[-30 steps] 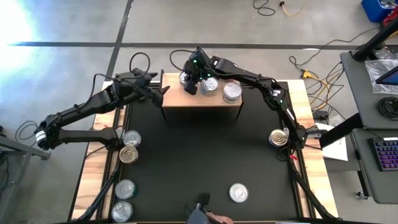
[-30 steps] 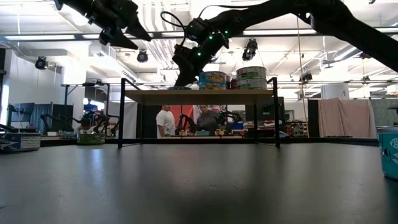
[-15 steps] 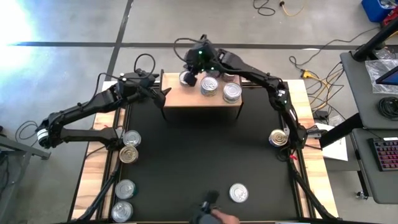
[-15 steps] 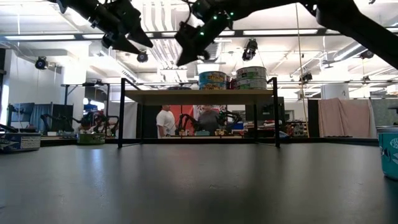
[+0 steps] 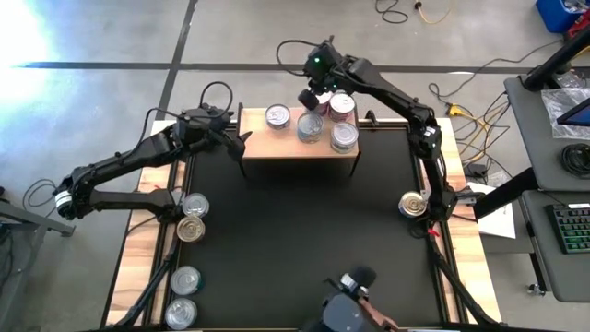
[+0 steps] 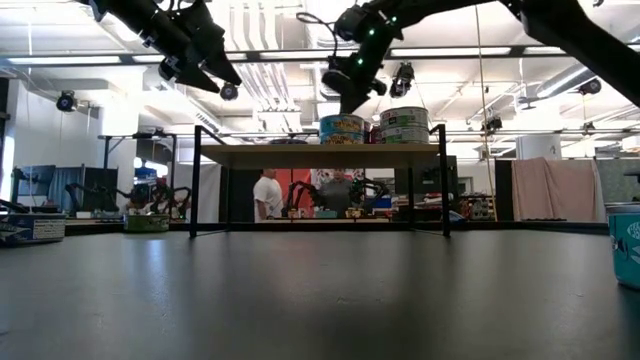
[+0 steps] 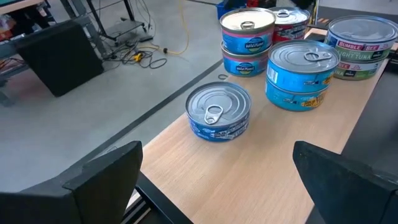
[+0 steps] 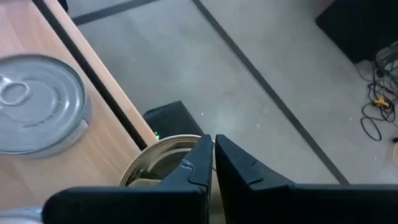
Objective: Stack canned seafood by type on shelf
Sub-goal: Adjust the tuna cans on the shelf
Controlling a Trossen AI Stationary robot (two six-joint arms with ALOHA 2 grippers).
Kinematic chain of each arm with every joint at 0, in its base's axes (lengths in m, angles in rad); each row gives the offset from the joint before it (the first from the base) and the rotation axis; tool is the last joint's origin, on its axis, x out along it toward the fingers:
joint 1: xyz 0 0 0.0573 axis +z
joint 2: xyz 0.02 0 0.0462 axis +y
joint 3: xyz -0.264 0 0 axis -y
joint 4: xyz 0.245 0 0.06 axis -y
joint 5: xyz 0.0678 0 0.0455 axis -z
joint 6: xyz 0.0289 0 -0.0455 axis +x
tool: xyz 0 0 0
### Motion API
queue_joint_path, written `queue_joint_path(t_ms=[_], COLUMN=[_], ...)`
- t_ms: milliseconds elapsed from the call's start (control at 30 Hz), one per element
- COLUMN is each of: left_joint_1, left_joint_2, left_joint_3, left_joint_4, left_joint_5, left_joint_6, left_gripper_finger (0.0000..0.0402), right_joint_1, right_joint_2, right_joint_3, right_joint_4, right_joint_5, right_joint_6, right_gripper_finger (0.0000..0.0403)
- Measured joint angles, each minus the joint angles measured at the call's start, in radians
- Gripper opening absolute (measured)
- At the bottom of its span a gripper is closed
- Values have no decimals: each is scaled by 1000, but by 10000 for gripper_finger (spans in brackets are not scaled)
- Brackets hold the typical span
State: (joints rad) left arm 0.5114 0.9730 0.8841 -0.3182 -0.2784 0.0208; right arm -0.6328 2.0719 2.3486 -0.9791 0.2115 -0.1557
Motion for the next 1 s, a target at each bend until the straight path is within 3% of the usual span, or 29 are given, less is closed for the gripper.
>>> queue_joint_path(t_ms=[467,700,1000], left_joint_1=[1,1,1], left_joint_2=[0,0,0], left_joint_3=[0,0,0], left_joint_4=[0,3,2], left_joint_5=[-4,-4,-4], left_joint_6=[22,22,3], left_gripper_finger=[400,400,400], right_joint_1=[-35,-22,14], right_joint_2=[-23,-3,-7], right_joint_3=[0,1,1], right_joint_4=[-166,-188,-205], right_joint_5=[-5,-206,-239], right_joint_6=[74,80,75], right_gripper_finger=[12,12,12])
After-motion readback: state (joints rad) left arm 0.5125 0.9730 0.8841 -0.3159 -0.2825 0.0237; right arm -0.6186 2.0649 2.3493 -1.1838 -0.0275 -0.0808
